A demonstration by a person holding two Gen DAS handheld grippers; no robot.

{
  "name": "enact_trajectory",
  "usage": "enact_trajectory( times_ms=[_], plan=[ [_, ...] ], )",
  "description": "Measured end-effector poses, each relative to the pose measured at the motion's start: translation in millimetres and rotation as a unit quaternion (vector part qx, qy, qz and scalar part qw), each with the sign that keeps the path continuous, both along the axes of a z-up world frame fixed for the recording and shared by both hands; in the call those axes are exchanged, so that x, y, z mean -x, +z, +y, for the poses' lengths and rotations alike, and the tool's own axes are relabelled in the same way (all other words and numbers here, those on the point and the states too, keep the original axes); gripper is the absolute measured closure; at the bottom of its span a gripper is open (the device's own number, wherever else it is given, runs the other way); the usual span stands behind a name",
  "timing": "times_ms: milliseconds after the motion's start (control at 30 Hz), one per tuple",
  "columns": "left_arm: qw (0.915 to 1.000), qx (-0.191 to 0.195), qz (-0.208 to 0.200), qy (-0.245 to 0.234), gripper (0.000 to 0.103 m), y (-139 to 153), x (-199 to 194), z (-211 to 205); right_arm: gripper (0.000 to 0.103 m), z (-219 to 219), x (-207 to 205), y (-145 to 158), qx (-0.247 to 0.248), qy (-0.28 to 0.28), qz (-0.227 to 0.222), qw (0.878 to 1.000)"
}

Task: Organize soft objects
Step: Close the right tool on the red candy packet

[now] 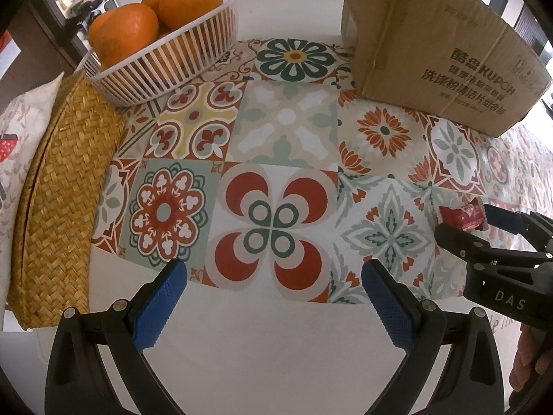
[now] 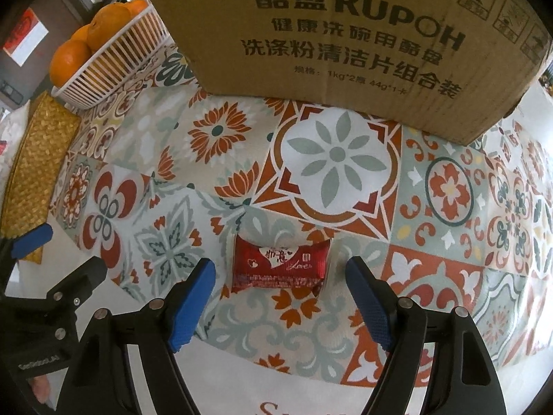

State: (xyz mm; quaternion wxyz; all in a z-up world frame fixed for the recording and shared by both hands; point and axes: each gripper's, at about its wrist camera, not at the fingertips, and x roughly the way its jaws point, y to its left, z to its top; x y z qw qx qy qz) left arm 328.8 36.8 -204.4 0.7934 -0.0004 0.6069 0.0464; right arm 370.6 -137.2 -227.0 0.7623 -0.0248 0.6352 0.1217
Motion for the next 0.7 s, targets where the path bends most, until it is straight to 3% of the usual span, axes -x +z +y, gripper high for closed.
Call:
enact_trajectory(
  times_ms=[200, 700],
  plan=[
    [1.0, 0.002, 0.002, -0.001, 0.0, -2.4, -0.8, -1.4, 0.042, 8.0, -0.6, -1.3, 0.013, 0.009, -0.011, 1.0],
    [0.9996, 0.001, -0.016, -0.021, 0.0, 12.8, -0.2, -16.9, 0.049, -17.3, 10.3, 8.0, -0.018, -0.016, -0.015, 1.0]
  ],
)
